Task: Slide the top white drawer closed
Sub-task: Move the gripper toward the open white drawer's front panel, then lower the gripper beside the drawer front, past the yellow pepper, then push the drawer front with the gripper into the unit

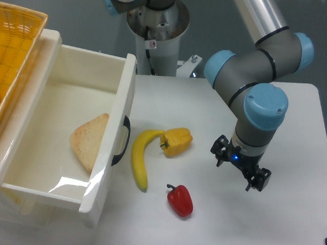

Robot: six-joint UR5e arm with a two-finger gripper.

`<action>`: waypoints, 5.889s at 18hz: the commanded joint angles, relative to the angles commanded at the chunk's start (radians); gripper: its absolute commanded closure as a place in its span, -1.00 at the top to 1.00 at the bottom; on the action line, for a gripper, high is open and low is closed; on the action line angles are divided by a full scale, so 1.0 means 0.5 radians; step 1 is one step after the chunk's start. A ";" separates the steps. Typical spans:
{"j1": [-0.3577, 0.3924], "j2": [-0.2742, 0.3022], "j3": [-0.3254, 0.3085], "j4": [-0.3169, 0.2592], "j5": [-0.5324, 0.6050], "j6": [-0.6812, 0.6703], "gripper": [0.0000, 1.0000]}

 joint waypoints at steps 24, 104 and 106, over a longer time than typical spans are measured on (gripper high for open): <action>-0.018 0.264 -0.347 -0.291 -0.711 -0.893 -0.89; -0.414 0.460 -0.344 -0.675 -1.052 -1.105 -0.84; -0.423 0.460 -0.344 -0.672 -1.055 -1.105 -0.84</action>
